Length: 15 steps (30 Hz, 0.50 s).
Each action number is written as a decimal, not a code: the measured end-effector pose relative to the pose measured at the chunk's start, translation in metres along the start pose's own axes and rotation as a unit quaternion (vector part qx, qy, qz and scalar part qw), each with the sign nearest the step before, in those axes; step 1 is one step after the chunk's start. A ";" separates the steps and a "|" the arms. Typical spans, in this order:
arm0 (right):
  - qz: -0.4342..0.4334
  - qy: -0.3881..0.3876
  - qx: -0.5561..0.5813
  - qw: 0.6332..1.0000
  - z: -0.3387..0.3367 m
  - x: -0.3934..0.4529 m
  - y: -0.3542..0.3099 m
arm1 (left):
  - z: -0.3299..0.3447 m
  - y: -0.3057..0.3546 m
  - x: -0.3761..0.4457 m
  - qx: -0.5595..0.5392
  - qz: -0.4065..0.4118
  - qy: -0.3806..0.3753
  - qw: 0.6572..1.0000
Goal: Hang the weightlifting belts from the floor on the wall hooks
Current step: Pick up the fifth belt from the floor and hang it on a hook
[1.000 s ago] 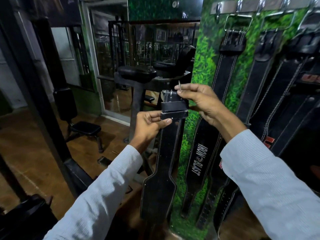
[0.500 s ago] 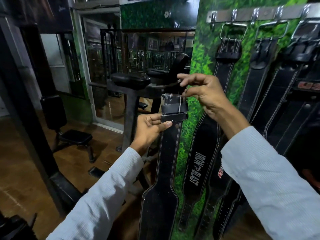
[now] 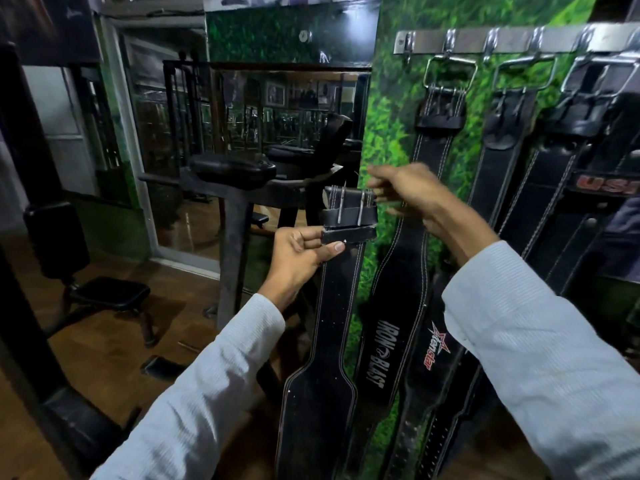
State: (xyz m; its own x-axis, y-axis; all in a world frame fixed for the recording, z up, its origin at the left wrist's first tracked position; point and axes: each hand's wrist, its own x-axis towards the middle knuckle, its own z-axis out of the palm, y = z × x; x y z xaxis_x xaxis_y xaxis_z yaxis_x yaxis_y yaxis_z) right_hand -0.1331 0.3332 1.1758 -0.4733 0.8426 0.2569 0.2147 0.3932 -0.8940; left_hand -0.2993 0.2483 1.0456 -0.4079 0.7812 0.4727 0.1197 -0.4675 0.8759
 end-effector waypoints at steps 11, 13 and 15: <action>-0.201 0.226 -0.002 0.953 -0.012 0.044 -0.038 | 0.017 0.040 0.083 -0.028 0.011 -0.026 0.999; -0.202 0.276 0.002 0.940 -0.022 0.063 -0.054 | 0.028 0.058 0.107 -0.040 0.014 -0.031 0.999; -0.194 0.313 0.006 0.930 -0.035 0.082 -0.067 | 0.040 0.074 0.131 -0.048 0.014 -0.038 0.998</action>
State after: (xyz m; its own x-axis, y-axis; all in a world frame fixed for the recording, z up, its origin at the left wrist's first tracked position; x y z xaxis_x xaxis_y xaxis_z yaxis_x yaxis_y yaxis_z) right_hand -0.1563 0.3883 1.2698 0.0776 0.6886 0.7210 0.1200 0.7114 -0.6924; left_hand -0.3078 0.3331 1.1760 -0.3360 0.7945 0.5058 0.0403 -0.5244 0.8505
